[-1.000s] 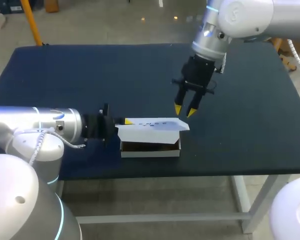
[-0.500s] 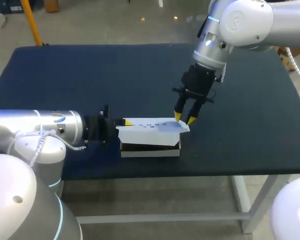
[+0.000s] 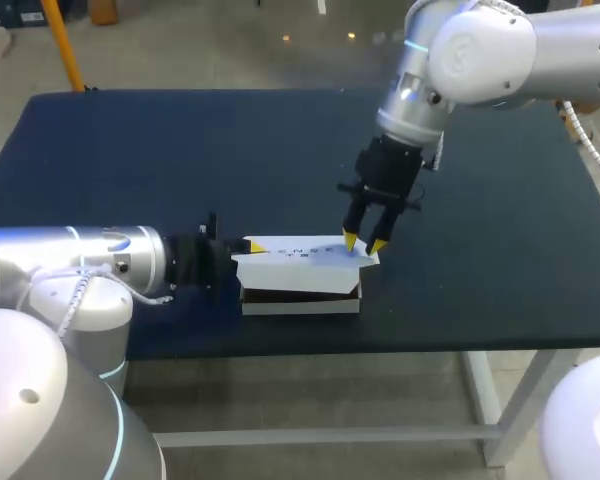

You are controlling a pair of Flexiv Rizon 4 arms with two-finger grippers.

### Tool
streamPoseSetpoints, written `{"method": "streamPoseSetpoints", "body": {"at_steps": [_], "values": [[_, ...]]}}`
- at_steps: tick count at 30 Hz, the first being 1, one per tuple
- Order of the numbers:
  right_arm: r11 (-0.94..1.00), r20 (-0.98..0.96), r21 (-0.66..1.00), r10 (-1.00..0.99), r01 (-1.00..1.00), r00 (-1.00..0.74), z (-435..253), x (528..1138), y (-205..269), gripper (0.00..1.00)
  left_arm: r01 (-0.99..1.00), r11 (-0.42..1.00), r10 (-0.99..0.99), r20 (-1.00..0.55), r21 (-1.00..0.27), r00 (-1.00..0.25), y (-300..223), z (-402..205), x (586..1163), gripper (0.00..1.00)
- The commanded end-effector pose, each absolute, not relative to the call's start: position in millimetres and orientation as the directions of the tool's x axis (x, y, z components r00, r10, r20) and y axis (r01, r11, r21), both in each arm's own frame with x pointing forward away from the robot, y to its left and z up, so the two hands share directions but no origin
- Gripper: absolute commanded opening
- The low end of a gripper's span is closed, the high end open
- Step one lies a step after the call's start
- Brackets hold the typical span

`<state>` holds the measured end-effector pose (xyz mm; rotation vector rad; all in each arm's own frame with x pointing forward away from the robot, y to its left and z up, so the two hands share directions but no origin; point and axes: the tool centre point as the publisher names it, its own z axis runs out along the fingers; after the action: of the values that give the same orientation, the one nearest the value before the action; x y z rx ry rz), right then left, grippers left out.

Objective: Assemble the packaging by folding the flat box into shape, placing the metal phone stand inside, and closing the box properly

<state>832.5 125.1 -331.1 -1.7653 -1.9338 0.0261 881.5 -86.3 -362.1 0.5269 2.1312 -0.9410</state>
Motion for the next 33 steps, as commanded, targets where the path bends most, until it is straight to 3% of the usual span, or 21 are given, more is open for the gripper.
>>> {"method": "streamPoseSetpoints", "body": {"at_steps": [1, 17, 20, 25, 33], "values": [[0.146, 0.355, -0.334, 0.935, 0.931, -0.020, -330.8, 825.1, 124.6, 0.40, 0.615, 0.643, 0.062, -0.769, -0.456, -0.636, -84.2, -369.9, 877.5, 0.00], [0.148, 0.354, -0.335, 0.935, 0.931, -0.022, -336.7, 818.8, 122.3, 0.42, 0.616, 0.640, 0.046, -0.777, -0.459, -0.627, -82.6, -370.2, 875.1, 0.00], [0.148, 0.352, -0.335, 0.936, 0.930, -0.022, -337.2, 818.5, 122.7, 0.42, 0.617, 0.639, 0.044, -0.779, -0.459, -0.625, -82.0, -369.6, 874.3, 0.17], [0.145, 0.350, -0.332, 0.936, 0.932, -0.020, -337.2, 818.6, 122.9, 0.42, 0.619, 0.637, 0.033, -0.786, -0.460, -0.617, -79.3, -366.5, 872.2, 0.29], [0.141, 0.349, -0.333, 0.937, 0.933, -0.017, -337.5, 818.6, 123.3, 0.42, 0.623, 0.632, 0.017, -0.796, -0.460, -0.605, -76.7, -364.2, 868.1, 0.30]]}}
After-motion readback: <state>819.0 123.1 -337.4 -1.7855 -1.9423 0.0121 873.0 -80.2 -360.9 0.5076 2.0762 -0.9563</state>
